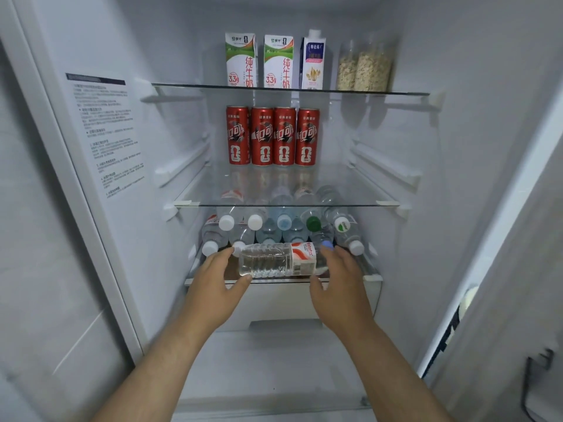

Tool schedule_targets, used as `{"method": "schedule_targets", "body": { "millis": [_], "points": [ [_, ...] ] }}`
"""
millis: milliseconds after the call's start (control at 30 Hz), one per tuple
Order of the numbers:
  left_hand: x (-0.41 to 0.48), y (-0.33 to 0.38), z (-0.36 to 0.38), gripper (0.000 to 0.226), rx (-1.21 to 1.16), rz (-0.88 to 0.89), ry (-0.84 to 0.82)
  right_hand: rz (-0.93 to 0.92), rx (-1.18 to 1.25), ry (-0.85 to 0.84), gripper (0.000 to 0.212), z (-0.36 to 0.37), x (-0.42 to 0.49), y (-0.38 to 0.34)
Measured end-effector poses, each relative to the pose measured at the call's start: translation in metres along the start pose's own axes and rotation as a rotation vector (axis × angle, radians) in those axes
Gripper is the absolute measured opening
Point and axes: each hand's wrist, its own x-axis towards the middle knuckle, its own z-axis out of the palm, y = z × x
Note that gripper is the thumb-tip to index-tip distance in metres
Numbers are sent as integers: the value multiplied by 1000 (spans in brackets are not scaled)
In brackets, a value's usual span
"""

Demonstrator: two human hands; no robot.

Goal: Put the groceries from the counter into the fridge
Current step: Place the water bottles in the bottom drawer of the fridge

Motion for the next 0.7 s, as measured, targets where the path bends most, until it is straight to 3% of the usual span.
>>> {"method": "schedule_targets", "body": {
  "millis": [167,467,700],
  "points": [
    [-30,17,-7,45,63,31,-33,-19,-78,-119,53,-11,-22,-3],
    [-64,19,-45,56,295,-84,-268,-13,-234,-301,49,-38,-46,-18],
    [-75,45,-59,58,317,-45,-305,-34,-294,-310,44,-74,-65,-46]
  ]
}}
